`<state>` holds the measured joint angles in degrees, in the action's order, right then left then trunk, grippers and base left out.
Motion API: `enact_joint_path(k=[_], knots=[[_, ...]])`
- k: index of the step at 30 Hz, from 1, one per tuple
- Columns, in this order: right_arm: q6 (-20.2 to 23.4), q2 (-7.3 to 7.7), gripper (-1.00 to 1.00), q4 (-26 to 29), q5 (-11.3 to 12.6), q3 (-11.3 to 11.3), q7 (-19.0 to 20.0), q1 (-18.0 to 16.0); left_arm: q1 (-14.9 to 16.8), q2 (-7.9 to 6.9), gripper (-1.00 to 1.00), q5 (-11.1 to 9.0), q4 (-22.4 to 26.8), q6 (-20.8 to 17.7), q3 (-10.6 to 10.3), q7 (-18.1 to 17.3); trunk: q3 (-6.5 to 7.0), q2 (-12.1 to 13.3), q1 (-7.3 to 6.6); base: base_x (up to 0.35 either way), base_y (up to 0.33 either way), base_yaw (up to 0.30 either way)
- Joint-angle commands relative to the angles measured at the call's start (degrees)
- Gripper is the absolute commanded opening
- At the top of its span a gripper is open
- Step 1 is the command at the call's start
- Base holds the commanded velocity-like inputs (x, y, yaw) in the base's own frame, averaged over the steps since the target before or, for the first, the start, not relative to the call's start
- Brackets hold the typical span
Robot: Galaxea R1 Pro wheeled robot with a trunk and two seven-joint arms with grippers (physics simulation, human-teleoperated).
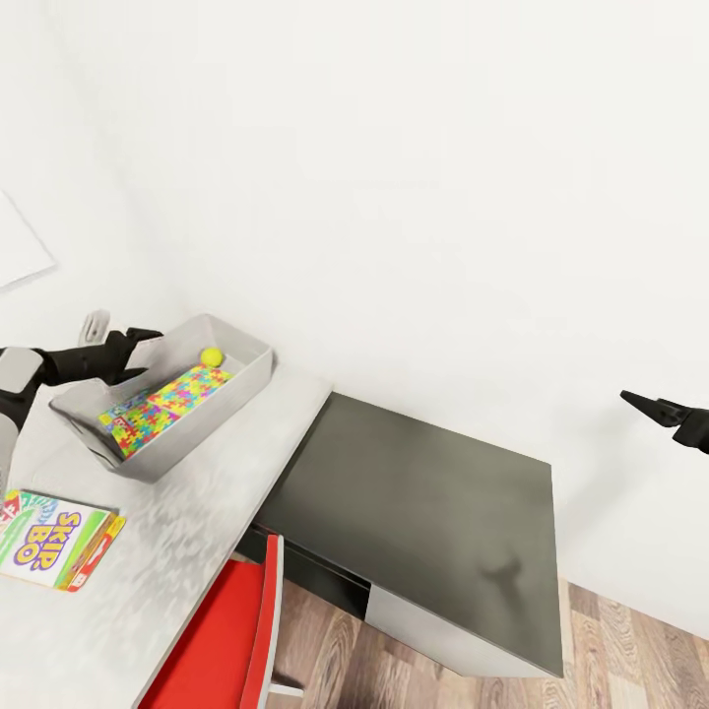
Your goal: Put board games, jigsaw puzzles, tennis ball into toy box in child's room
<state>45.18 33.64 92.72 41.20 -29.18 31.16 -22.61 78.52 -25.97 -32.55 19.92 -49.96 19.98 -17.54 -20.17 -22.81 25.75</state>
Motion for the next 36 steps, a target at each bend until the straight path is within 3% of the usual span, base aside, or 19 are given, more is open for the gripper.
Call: enact_joint_path(k=[1, 3, 5, 6, 7, 10, 13, 15, 16, 17, 19, 21, 24, 27, 28, 31, 33, 34, 36], knots=[[0.38, -0.01, 1.00, 0.01, 0.11, -0.05, 0.10, -0.07, -0.24, 0.09, 1.00, 0.48, 0.78, -1.29, 0.43, -0.99, -0.10, -0.10, 0.03, 0.000, 0.000, 0.000], [0.22, -0.11, 1.00, 0.01, 0.11, 0.56, 0.04, -0.07, -3.31, 0.35, 1.00, 0.45, 6.89, -6.27, 0.32, -5.03, -0.10, -0.10, 0.03, 0.000, 0.000, 0.000], [-0.03, -0.03, 1.00, 0.01, 0.11, 1.59, 0.04, -0.07, -9.97, 1.26, 1.00, -0.41, 20.75, -9.20, 0.38, -8.18, -0.10, -0.10, 0.03, 0.000, 0.000, 0.000], [-0.16, -0.01, 1.00, 0.01, 0.11, 1.92, 0.04, -0.07, -13.74, 1.85, 1.00, -2.90, 28.34, -9.99, 0.37, -8.98, -0.10, -0.10, 0.03, 0.000, 0.000, 0.000], [-0.22, -0.01, 1.00, 0.01, 0.11, 2.05, 0.04, -0.08, -15.58, 2.07, 1.00, -4.70, 31.67, -10.04, 0.27, -9.27, -0.10, -0.10, 0.03, 0.000, 0.000, 0.000], [-0.37, -0.26, 1.00, 0.01, 0.09, 3.29, -0.07, -0.18, -24.86, 2.72, 1.00, -17.30, 46.22, -10.04, -2.35, -9.93, -0.10, -0.10, 0.03, 0.000, 0.000, 0.000], [-0.10, -0.29, 1.00, 0.01, 0.07, 4.00, -0.15, -0.22, -28.06, 2.89, 1.00, -23.35, 52.55, -10.04, -4.44, -9.58, -0.10, -0.10, 0.03, 0.000, 0.000, 0.000], [0.11, -0.22, 1.00, 0.01, 0.06, 4.29, -0.19, -0.35, -31.10, 3.10, 1.00, -27.93, 58.71, -10.04, -5.49, -7.76, -0.10, -0.10, 0.03, 0.000, 0.000, 0.000], [0.16, -0.21, 1.00, 0.01, 0.05, 4.34, -0.20, -0.41, -31.80, 3.24, 1.00, -29.02, 60.35, -10.04, -5.68, -6.81, -0.10, -0.10, 0.03, 0.000, 0.000, 0.000], [0.21, -0.29, 1.00, 0.01, 0.06, 4.51, -0.26, -0.56, -33.17, 4.08, 1.00, -31.19, 63.66, -10.04, -6.15, -3.98, -0.09, -0.10, 0.03, 0.000, 0.000, 0.005], [0.23, -0.48, 1.00, 0.01, 0.06, 4.82, -0.37, -0.70, -34.54, 5.64, 1.00, -33.40, 66.66, -10.04, -6.64, 0.25, -0.04, -0.10, 0.03, 0.000, 0.000, 0.037], [0.29, -0.73, 1.00, 0.01, 0.06, 6.29, -0.66, -1.03, -36.24, 10.00, 1.00, -36.98, 69.99, -10.04, -8.18, 9.81, 0.07, -0.10, 0.03, 0.000, 0.000, 0.080], [0.35, -1.02, 1.00, 0.01, 0.10, 9.80, -2.66, -2.38, -36.63, 17.19, 1.00, -39.03, 71.68, -10.04, -11.86, 19.18, 0.29, -0.10, 0.03, 0.000, 0.000, 0.093], [0.35, -2.56, 1.00, 0.01, 0.09, 14.74, -7.17, -3.94, -36.07, 20.53, 1.00, -39.48, 72.03, -10.04, -12.91, 23.60, 0.54, -0.10, 0.03, 0.000, 0.000, 0.087], [0.35, -4.06, 1.00, 0.01, 0.10, 17.67, -10.98, -5.11, -35.64, 21.57, 1.00, -39.59, 72.12, -10.04, -13.18, 25.33, 0.63, -0.10, 0.03, 0.000, 0.000, 0.068], [0.40, -7.27, 1.00, -0.02, 0.11, 23.90, -20.87, -7.40, -34.97, 22.78, 1.00, -39.70, 72.23, -10.04, -13.76, 27.53, 0.90, -0.10, 0.03, 0.000, 0.000, 0.037], [0.42, -7.92, 1.00, -0.03, 0.11, 25.96, -23.08, -7.86, -34.79, 22.80, 1.00, -39.70, 72.25, -10.04, -14.32, 27.92, 1.08, -0.10, 0.03, 0.000, 0.000, 0.016], [0.43, -8.51, 1.00, -0.01, 0.11, 28.41, -25.01, -8.34, -34.66, 22.72, 1.00, -39.70, 72.26, -10.04, -15.10, 28.26, 1.17, -0.10, 0.03, 0.000, 0.000, 0.007], [0.43, -8.80, 1.00, 0.00, 0.11, 29.86, -26.00, -8.82, -34.62, 22.62, 1.00, -39.70, 72.27, -10.04, -15.47, 28.43, 1.35, -0.10, 0.03, 0.000, 0.000, 0.005]])
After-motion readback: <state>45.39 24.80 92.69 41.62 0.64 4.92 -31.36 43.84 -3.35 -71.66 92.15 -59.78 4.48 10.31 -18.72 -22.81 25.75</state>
